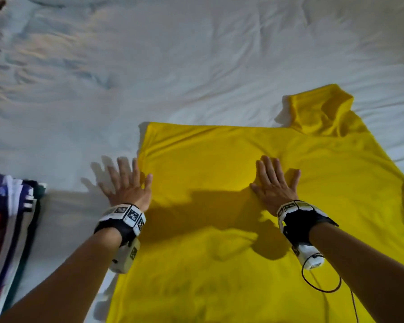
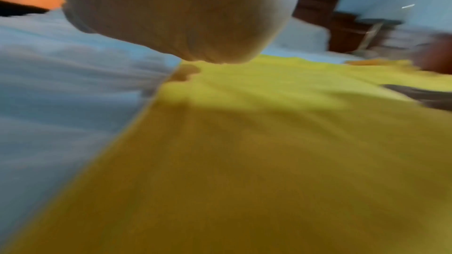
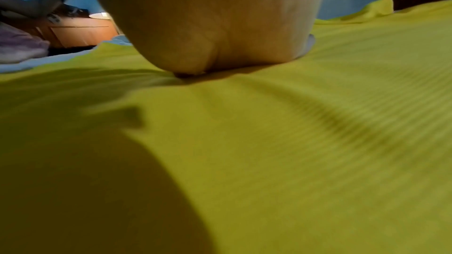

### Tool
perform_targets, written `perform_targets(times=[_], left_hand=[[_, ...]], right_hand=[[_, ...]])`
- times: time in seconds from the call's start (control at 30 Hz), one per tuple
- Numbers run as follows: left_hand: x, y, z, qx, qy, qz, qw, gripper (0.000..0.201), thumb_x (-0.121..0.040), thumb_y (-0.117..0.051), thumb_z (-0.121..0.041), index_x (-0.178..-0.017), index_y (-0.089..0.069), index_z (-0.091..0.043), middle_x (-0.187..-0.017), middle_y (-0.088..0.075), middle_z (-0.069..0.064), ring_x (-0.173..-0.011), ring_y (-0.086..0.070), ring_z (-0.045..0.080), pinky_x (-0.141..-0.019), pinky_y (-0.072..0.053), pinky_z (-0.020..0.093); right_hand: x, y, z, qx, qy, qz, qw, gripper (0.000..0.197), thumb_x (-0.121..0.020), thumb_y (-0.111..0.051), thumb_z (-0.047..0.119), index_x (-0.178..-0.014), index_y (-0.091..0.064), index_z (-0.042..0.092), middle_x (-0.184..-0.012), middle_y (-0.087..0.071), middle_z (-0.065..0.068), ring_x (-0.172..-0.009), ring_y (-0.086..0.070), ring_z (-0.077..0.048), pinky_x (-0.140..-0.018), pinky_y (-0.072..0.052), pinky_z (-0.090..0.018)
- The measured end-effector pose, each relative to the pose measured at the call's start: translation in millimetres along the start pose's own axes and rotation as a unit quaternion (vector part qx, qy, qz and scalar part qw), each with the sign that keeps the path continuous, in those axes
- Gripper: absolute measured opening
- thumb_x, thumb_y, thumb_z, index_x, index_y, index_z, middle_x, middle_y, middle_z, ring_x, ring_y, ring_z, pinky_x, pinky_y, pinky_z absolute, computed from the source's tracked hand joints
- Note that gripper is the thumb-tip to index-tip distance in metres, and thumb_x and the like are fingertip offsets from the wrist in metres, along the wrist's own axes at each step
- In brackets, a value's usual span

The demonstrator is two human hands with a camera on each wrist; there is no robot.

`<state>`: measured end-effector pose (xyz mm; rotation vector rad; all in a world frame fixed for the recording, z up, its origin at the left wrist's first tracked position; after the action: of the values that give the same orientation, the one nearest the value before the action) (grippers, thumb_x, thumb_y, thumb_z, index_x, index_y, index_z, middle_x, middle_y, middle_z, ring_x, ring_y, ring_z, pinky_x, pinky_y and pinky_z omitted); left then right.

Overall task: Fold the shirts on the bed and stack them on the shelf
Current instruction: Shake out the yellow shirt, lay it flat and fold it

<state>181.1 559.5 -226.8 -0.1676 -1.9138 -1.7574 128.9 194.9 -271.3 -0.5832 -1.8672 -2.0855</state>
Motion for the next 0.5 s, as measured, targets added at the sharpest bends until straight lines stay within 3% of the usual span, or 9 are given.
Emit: perform_targets(times=[0.1, 0.17, 0.23, 0.27, 0.3, 0.33, 0.4, 0.5], left_hand=[[75, -39, -44, -0.003, -0.159, -0.008, 0.987, 0.067, -0.094, -0.004, -0.067, -0.145, 0.029, -0.040, -0.152, 0.040, -0.004, -0.141, 0.036, 0.021, -0.114, 0.017, 0.055], [147, -81, -76, -0.007, -0.240, 0.034, 0.970, 0.067, -0.093, -0.004, -0.069, -0.151, 0.014, -0.040, -0.160, 0.023, 0.000, -0.146, 0.024, 0.021, -0.114, 0.013, 0.055], [197, -120, -83, 0.021, -0.198, 0.086, 0.976, 0.066, -0.096, -0.010, -0.068, -0.154, -0.011, -0.037, -0.162, -0.011, 0.006, -0.148, -0.003, 0.024, -0.112, -0.003, 0.056], [212, -129, -79, 0.041, -0.177, 0.093, 0.979, 0.065, -0.097, -0.012, -0.067, -0.154, -0.016, -0.036, -0.161, -0.019, 0.008, -0.147, -0.010, 0.025, -0.111, -0.007, 0.056], [217, -133, -68, 0.038, -0.184, 0.069, 0.980, 0.065, -0.096, -0.009, -0.066, -0.154, -0.012, -0.037, -0.162, -0.016, 0.008, -0.148, -0.007, 0.025, -0.112, -0.006, 0.055], [214, -135, -50, 0.021, -0.190, 0.044, 0.981, 0.065, -0.095, -0.003, -0.067, -0.154, -0.001, -0.040, -0.164, -0.001, 0.006, -0.149, 0.004, 0.024, -0.114, 0.000, 0.054], [201, -136, 5, 0.011, -0.129, 0.019, 0.991, 0.066, -0.089, 0.008, -0.069, -0.148, 0.022, -0.042, -0.158, 0.030, -0.001, -0.145, 0.028, 0.019, -0.116, 0.013, 0.051], [198, -124, 65, 0.005, -0.005, -0.007, 1.000, 0.069, -0.094, -0.003, -0.065, -0.152, 0.017, -0.033, -0.157, 0.030, 0.003, -0.147, 0.023, 0.021, -0.116, 0.008, 0.056]], right_hand=[[42, -11, 24, -0.041, 0.001, -0.001, 0.999, 0.073, -0.087, 0.009, 0.071, -0.148, 0.024, 0.034, -0.154, 0.035, 0.011, -0.142, 0.032, -0.017, -0.101, 0.029, -0.062], [88, -33, 40, -0.060, 0.036, 0.018, 0.997, 0.072, -0.085, 0.010, 0.071, -0.147, 0.026, 0.037, -0.153, 0.037, 0.012, -0.140, 0.036, -0.017, -0.100, 0.034, -0.059], [129, -58, 40, -0.064, 0.044, 0.022, 0.997, 0.071, -0.085, 0.008, 0.071, -0.147, 0.024, 0.040, -0.154, 0.036, 0.012, -0.140, 0.036, -0.014, -0.104, 0.031, -0.059], [144, -66, 32, -0.069, 0.026, 0.020, 0.997, 0.071, -0.085, 0.007, 0.072, -0.147, 0.024, 0.041, -0.154, 0.036, 0.013, -0.140, 0.036, -0.013, -0.105, 0.029, -0.059], [155, -72, 21, -0.079, 0.000, 0.020, 0.997, 0.072, -0.084, 0.006, 0.073, -0.146, 0.025, 0.043, -0.153, 0.036, 0.015, -0.140, 0.037, -0.011, -0.106, 0.028, -0.059], [165, -77, 8, -0.090, -0.024, 0.024, 0.995, 0.072, -0.083, 0.006, 0.074, -0.145, 0.025, 0.044, -0.152, 0.038, 0.016, -0.139, 0.037, -0.010, -0.107, 0.026, -0.060], [185, -84, -17, -0.096, -0.056, 0.027, 0.993, 0.073, -0.082, 0.007, 0.075, -0.145, 0.026, 0.044, -0.150, 0.039, 0.018, -0.138, 0.038, -0.009, -0.108, 0.023, -0.062], [221, -91, -43, -0.093, -0.069, 0.029, 0.993, 0.075, -0.083, 0.004, 0.075, -0.147, 0.024, 0.041, -0.152, 0.037, 0.015, -0.140, 0.036, -0.010, -0.109, 0.020, -0.064]])
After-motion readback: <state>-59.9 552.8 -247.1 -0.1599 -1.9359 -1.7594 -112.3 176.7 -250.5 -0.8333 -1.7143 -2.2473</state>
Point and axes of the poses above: each hand's wrist, its own x-axis away from the middle knuckle, its own y-axis out of the back of the hand, z = x × y, the point moved 2 cm from there along -x, towards the middle knuckle
